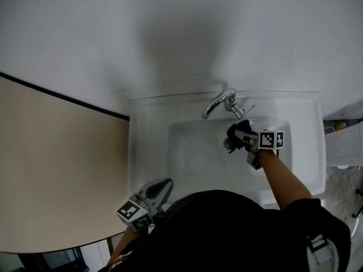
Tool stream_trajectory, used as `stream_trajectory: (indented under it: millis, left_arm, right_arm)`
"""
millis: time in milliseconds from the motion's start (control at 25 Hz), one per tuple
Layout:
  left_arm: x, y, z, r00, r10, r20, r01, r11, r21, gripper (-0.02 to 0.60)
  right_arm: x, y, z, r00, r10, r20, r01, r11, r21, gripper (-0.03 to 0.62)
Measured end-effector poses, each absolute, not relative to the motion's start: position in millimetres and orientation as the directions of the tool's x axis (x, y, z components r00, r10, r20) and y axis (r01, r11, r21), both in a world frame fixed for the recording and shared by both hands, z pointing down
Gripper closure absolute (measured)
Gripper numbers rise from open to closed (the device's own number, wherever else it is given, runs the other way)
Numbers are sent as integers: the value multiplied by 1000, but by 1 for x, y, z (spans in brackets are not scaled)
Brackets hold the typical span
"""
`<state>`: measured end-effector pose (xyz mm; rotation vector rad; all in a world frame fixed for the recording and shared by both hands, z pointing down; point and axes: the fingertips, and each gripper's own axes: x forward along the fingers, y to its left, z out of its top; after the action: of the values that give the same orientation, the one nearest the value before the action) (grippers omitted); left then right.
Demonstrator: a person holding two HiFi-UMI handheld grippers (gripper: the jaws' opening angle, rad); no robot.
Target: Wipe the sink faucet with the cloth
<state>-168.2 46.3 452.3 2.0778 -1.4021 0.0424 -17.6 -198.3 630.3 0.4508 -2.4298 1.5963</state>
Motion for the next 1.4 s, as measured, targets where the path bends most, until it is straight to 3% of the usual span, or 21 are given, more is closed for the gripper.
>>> stream_trajectory:
  millis: [200,440,720,1000,1240,1400]
  left_arm:
    - [-167,44,453,434,-817,380,-853,-237,465,581]
    - [-172,50,454,422,-826,374,-855,-224,468,580]
    - [-188,55,460,399,-841,366,-858,-202,472,581]
    - [-180,48,461,428,-823,373,-847,-223,482,580]
    - [-189,57,460,397,-842,365,-857,-197,477,581]
    - [-191,59,462,387,-832,398,-864,-177,471,581]
  right_arm:
    - [-50,-243,656,-903,-318,287,-352,169,-920,467]
    - [-43,-250,646,-826,-524,209,-345,175,-922,467]
    - [-22,-237,639,-795,-574,195,-345,164,-924,467]
    - [-56,-266,647,-768,-599,226,-358,108,-928,468]
    - [-14,-235,644,-780,-570,259,-410,152,-899,468]
    - [-21,-244,652,-776,-565,280,-461,205,-864,468]
